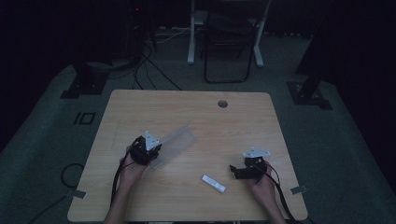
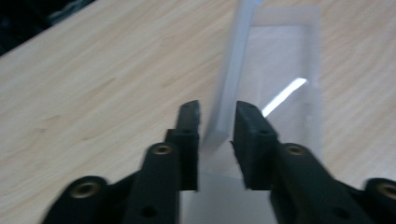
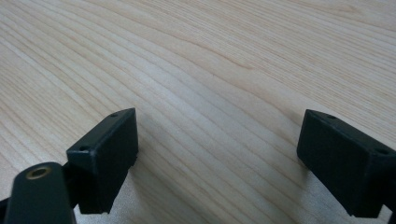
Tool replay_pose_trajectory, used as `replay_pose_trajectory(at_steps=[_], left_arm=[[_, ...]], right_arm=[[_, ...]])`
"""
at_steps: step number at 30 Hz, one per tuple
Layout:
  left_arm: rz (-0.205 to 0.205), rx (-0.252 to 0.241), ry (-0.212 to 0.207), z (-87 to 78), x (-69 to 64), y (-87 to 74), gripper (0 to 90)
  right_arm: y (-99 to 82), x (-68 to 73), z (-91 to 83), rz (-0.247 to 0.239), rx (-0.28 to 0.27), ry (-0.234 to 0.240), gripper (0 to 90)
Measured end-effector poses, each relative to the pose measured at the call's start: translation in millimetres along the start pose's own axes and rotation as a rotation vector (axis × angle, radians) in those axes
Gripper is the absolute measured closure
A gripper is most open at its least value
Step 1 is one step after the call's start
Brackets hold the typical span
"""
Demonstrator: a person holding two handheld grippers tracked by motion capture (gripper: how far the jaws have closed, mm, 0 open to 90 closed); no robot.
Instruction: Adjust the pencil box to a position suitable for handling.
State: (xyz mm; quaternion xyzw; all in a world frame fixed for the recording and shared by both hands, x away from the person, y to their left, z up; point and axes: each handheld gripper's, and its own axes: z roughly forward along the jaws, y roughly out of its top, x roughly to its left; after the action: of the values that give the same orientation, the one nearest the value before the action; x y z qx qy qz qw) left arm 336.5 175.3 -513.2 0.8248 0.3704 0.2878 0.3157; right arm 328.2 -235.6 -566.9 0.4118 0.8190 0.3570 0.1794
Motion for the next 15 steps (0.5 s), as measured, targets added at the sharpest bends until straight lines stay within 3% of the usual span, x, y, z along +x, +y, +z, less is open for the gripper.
replay_pose_trajectory(at_steps=[1, 8, 15], left_arm=[[-0.006, -0.005, -0.002, -1.5, -0.4, -0.5, 63.2], [-0.067, -0.053, 0.001, -16.0, 0.7, -3.3, 55.8], [-0.073, -0.100, -0.001, -33.6, -0.1, -0.2, 55.1]], right_arm=[[0.0, 0.0, 0.0, 0.000, 0.000, 0.000, 12.6], [0.0, 0.1, 0.0, 0.000, 0.000, 0.000, 12.6], [0.0, 0.0, 0.0, -0.001, -0.001, 0.000, 12.6]])
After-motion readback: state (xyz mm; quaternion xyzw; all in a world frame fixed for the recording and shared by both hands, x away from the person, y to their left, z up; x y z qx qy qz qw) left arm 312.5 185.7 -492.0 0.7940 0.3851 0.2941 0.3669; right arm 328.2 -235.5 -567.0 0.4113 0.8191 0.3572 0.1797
